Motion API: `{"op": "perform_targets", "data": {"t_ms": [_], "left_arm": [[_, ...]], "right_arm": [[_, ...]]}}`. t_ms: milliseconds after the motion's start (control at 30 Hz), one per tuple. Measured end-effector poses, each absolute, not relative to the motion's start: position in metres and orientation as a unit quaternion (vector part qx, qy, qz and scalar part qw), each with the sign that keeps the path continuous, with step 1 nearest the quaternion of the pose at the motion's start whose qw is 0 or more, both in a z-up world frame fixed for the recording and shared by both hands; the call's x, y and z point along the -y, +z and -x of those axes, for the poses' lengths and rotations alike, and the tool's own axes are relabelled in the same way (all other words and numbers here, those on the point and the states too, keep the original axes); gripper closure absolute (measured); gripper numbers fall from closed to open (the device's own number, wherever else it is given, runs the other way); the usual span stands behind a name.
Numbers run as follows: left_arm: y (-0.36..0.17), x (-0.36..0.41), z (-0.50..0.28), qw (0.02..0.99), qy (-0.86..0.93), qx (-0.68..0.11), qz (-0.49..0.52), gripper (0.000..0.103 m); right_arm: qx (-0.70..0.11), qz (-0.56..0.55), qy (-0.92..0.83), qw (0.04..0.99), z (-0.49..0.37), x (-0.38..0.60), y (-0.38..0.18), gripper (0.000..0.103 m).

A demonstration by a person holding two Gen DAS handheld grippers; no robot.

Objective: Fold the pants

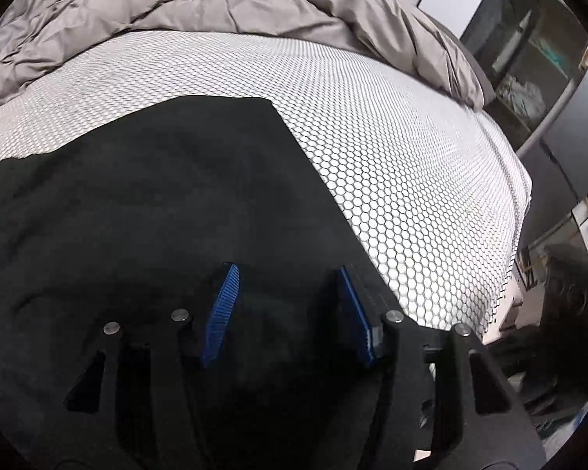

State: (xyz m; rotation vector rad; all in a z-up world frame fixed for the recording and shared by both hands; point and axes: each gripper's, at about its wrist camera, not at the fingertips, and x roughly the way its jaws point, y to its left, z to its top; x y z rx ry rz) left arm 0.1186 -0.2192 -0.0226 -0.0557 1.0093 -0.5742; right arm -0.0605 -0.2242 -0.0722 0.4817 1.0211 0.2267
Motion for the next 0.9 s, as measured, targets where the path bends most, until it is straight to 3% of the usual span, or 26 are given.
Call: {"op": "perform_targets", "data": {"t_ms": [67,100,167,200,267,433,500,567,667,900], "left_arm": [[-0.017,0.214,-0.097,0.837,-0.29,-0.463,0.028,0.052],[-0.017,0.209,-0.094,0.839,-0.297,-0.456,0.027,0.045],[-0.021,0.225,-0.067,0.838,-0.318,-0.444,-0.024,0.036],[-0.026,0.231,-0.057,0.838,-0.316,-0.44,-0.066,0.036],[-0.035,0.245,-0.043,0.847,-0.295,-0.422,-0.133,0.035],[-0.037,0.243,-0.044,0.843,-0.301,-0.432,-0.115,0.035],[-0.039,0.232,-0.046,0.841,-0.302,-0.435,-0.109,0.035],[-0.041,0.231,-0.049,0.839,-0.306,-0.437,-0.105,0.035],[-0.043,0.227,-0.047,0.837,-0.313,-0.438,-0.097,0.035],[-0.036,0.215,-0.045,0.829,-0.339,-0.435,-0.094,0.035]], "right_arm": [[-0.454,-0.244,0.104,0.851,0.069,0.235,-0.058,0.087],[-0.44,-0.252,0.094,0.857,0.071,0.241,-0.052,0.081],[-0.422,-0.259,0.074,0.866,0.071,0.249,-0.045,0.057],[-0.423,-0.259,0.064,0.866,0.064,0.25,-0.044,0.055],[-0.436,-0.263,0.059,0.859,0.043,0.25,-0.049,0.055],[-0.483,-0.24,0.041,0.841,-0.018,0.242,-0.074,0.055],[-0.488,-0.218,0.028,0.845,-0.044,0.241,-0.077,0.061],[-0.49,-0.224,0.018,0.842,-0.073,0.256,-0.082,0.075],[-0.492,-0.243,0.016,0.835,-0.119,0.277,-0.09,0.083],[-0.49,-0.202,-0.016,0.848,-0.208,0.293,-0.084,0.082]]}}
